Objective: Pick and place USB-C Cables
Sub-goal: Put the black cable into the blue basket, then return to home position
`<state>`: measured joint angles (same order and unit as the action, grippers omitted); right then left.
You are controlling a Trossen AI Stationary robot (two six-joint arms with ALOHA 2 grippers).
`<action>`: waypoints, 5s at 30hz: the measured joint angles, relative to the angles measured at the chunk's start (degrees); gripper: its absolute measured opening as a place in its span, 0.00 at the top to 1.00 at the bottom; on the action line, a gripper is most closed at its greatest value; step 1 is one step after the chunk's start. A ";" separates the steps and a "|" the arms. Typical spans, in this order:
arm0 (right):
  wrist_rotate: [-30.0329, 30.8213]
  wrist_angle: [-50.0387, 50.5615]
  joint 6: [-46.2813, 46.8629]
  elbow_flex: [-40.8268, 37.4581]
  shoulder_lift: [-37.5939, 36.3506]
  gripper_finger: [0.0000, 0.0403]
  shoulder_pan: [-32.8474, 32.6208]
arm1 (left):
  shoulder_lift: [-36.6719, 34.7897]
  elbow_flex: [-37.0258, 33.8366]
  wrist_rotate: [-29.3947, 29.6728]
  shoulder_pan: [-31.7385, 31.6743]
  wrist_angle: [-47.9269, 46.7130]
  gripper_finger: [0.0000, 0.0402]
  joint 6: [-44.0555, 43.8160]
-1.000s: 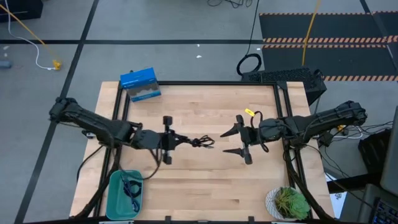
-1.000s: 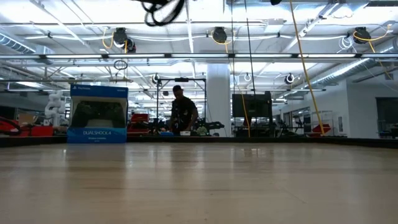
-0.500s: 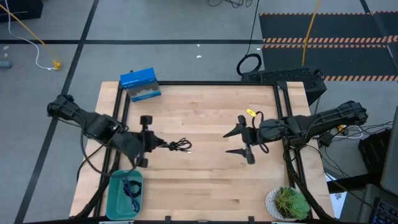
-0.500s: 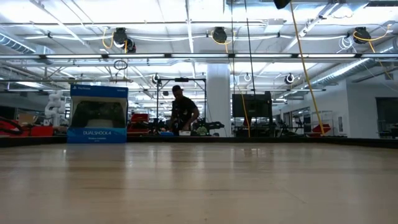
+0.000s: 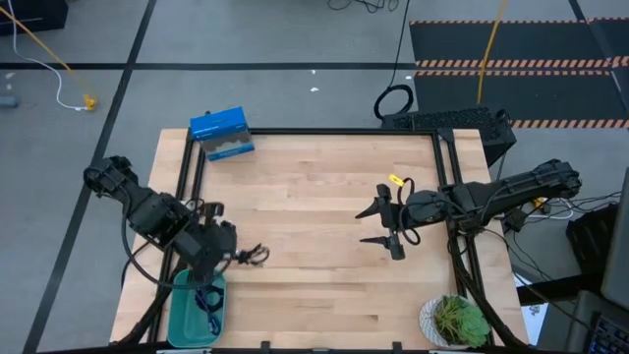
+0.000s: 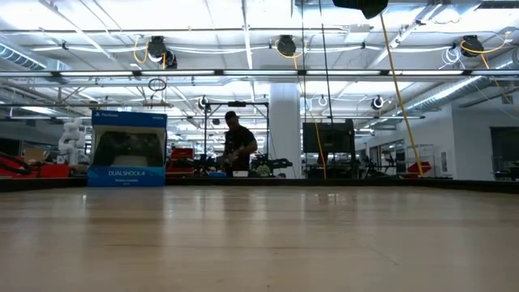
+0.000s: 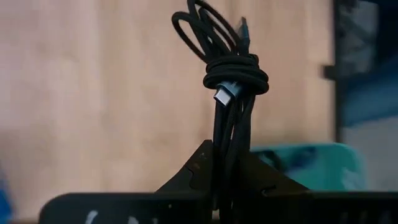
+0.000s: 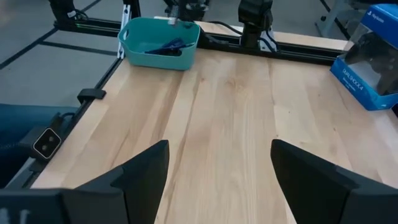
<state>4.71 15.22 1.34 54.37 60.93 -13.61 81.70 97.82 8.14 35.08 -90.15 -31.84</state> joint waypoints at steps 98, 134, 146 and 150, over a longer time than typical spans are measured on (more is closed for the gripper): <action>4.52 -3.82 -9.56 -0.07 -1.76 0.79 0.09 | -10.52 -31.87 19.78 2.96 27.54 0.77 -14.66; -3.37 -11.29 -17.20 -16.38 -18.27 1.00 7.38 | -19.32 -58.36 6.54 -28.65 95.75 0.77 43.33; -3.52 -17.66 -20.72 -27.20 -26.17 1.00 9.77 | -25.31 -67.33 2.34 -31.37 104.46 0.85 42.14; -3.52 -18.69 -20.20 -29.80 -27.73 1.00 10.37 | -28.30 -69.90 2.06 -31.31 104.23 0.98 39.60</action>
<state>1.19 -3.46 -18.86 24.57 33.19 -3.24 53.40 27.92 10.20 3.77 14.08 7.76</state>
